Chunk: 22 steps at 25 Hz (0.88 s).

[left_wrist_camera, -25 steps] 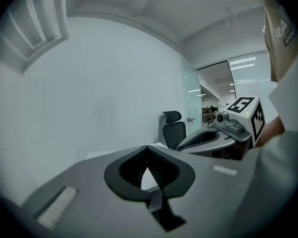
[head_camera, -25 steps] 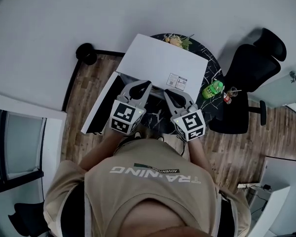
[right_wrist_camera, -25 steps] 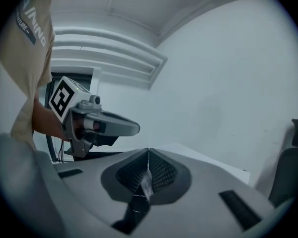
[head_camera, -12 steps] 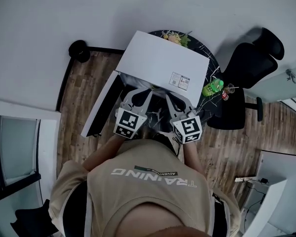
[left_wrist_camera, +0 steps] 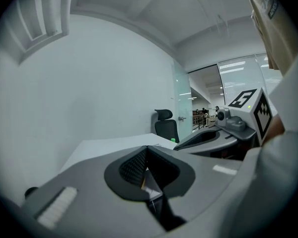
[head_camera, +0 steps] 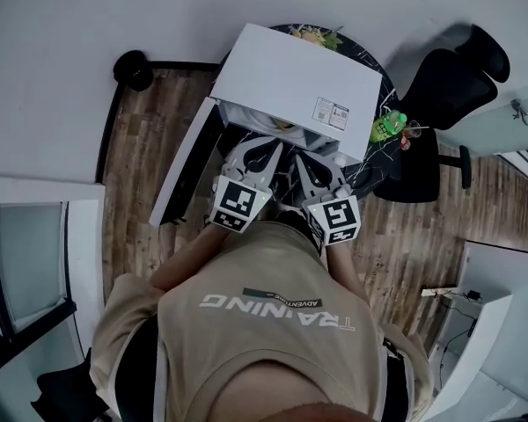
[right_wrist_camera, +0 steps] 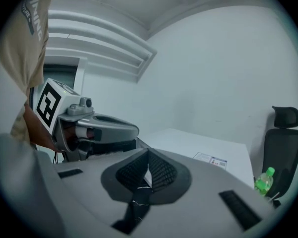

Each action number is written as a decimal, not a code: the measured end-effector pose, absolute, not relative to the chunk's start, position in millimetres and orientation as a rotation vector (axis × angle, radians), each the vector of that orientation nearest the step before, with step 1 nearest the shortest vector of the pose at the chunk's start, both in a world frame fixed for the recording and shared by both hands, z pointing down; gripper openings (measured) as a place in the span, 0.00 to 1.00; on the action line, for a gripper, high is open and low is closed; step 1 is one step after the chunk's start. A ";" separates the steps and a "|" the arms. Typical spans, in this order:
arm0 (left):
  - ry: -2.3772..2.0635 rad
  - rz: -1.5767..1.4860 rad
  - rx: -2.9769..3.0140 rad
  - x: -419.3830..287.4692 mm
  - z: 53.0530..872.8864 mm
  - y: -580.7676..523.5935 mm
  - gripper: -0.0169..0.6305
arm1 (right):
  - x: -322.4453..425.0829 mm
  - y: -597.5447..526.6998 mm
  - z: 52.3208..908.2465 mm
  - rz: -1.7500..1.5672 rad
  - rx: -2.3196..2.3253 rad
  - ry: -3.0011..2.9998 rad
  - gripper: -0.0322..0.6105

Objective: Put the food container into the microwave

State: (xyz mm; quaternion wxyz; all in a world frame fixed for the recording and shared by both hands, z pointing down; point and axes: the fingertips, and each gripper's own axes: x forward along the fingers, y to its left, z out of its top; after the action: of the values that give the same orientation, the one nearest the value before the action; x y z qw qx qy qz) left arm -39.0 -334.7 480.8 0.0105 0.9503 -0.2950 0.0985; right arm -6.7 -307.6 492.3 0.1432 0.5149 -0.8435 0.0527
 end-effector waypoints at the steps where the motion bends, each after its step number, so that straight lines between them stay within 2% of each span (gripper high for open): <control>1: -0.918 0.303 2.967 -40.1 480.9 -332.6 0.04 | -8.8 -305.6 493.7 0.158 1.481 -2.433 0.07; 13: -0.941 0.267 2.894 -68.9 488.6 -323.7 0.04 | -13.5 -304.0 508.3 0.278 1.524 -2.388 0.07; 22: -0.965 0.264 2.881 -81.7 485.6 -323.6 0.04 | -36.9 -300.3 502.3 0.230 1.460 -2.420 0.07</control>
State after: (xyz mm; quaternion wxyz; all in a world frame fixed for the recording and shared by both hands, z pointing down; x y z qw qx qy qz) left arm -81.7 -323.6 485.6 0.0458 0.9437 -0.3162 0.0863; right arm -36.9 -300.3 502.3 0.1522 0.5088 -0.8435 0.0803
